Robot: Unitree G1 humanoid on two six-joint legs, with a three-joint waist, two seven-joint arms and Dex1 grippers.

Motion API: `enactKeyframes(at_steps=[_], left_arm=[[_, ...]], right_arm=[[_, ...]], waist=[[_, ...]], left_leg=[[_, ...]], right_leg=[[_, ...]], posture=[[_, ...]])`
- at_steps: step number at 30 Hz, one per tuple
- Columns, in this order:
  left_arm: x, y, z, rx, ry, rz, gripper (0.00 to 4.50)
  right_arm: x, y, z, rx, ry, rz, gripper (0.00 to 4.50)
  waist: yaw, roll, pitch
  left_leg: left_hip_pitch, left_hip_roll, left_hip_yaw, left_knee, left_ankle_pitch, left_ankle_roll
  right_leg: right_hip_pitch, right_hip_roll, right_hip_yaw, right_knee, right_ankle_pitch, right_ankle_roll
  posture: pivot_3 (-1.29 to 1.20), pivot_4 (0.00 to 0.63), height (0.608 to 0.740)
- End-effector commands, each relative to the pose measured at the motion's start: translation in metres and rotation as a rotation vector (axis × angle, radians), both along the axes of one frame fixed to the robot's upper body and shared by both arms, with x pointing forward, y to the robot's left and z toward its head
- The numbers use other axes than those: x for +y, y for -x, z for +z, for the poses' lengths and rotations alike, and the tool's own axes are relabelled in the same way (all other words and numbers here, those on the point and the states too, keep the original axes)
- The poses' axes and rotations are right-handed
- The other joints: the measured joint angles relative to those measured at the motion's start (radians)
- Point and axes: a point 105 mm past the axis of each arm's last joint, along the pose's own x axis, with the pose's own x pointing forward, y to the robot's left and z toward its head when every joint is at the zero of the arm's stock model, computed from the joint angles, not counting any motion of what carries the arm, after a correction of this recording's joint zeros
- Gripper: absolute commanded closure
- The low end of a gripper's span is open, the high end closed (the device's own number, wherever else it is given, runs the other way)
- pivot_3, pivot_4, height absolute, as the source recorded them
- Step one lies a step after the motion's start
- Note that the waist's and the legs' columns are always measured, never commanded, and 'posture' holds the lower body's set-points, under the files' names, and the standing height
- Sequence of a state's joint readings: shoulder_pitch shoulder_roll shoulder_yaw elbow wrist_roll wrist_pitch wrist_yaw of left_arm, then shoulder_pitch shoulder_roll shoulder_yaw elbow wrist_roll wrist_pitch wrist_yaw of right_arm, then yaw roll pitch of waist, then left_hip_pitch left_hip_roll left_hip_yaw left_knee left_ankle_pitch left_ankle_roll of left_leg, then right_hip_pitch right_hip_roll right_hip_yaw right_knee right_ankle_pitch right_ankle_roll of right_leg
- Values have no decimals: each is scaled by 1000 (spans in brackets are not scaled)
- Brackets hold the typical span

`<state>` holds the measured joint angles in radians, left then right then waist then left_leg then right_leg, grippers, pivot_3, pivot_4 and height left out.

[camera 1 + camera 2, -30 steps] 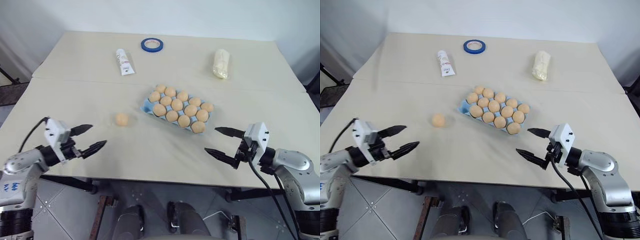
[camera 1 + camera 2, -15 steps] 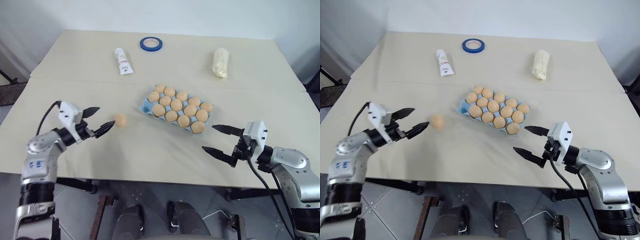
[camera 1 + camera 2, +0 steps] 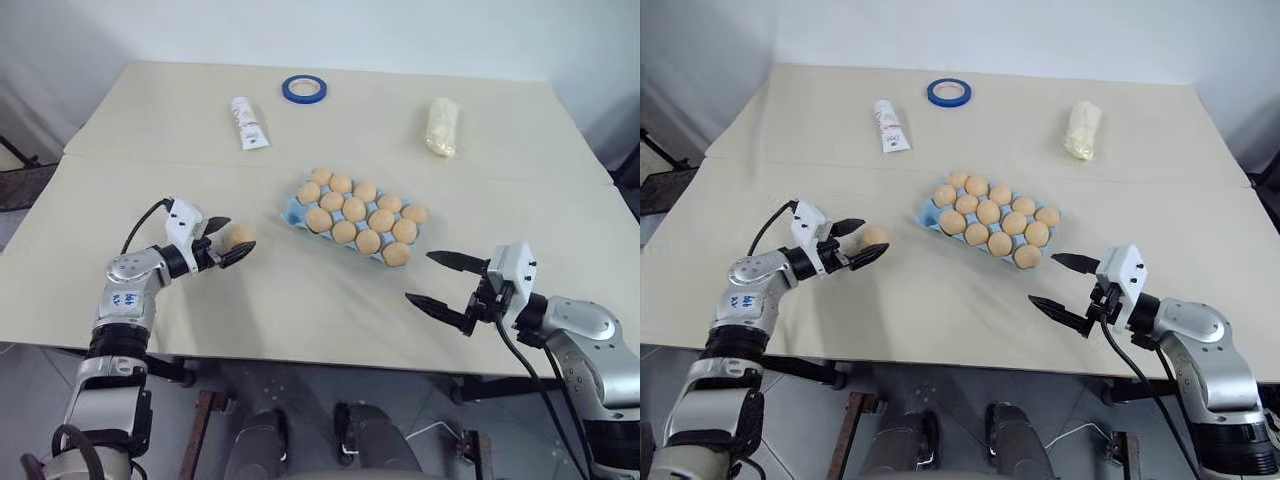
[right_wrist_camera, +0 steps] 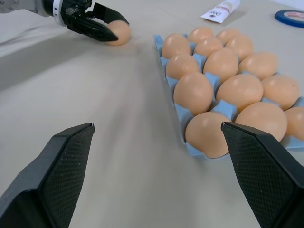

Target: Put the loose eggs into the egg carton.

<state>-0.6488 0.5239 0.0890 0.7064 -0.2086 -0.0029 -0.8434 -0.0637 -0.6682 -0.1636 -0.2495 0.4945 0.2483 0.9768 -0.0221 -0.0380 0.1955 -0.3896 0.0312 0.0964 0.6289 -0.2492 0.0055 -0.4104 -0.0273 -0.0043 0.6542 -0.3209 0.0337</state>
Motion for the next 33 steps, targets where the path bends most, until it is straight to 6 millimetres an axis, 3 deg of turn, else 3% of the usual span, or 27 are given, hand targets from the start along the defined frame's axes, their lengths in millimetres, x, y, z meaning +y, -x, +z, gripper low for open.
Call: enactKeyframes(at_steps=[1,4,7,16,19,28,33], left_arm=[[-4,-4,6,-30,-21,-28,1544],[-4,-5,9,-41,-18,-35,2460],[-5,-5,14,-63,-37,-56,2807],[-31,-11,56,-179,-24,-183,2897],[-55,-21,71,-210,6,-241,2897],[-85,-35,64,-161,5,-272,2897],[-90,-39,61,-153,5,-257,1329]], right_arm=[[-3,2,14,-50,12,-9,0],[-3,1,14,-52,13,-11,0],[-3,0,15,-52,14,-10,0],[-1,-1,14,-55,10,-9,0],[-1,-2,13,-61,9,-20,0],[-2,4,13,-71,7,-48,0],[-5,9,12,-66,12,-67,0]], waist=[[-1,0,0],[-5,0,0],[-5,0,0],[-3,0,0],[2,0,0],[-5,-1,0],[-5,-1,1]], left_leg=[[0,0,0,0,0,0],[0,0,0,0,0,1],[0,0,0,0,0,1],[-1,0,0,1,0,1],[-1,0,0,1,0,1],[-2,0,2,1,-1,1],[-2,0,2,1,-1,1]], right_leg=[[0,0,0,0,0,0],[0,-1,1,0,1,1],[0,0,0,0,0,1],[0,-1,0,0,1,1],[0,0,0,0,1,1],[-2,1,1,-1,1,3],[-1,1,1,-1,1,3]], posture=[[0,150,740],[0,150,740],[0,150,740],[0,150,740],[0,150,740],[0,150,740],[0,150,740]])
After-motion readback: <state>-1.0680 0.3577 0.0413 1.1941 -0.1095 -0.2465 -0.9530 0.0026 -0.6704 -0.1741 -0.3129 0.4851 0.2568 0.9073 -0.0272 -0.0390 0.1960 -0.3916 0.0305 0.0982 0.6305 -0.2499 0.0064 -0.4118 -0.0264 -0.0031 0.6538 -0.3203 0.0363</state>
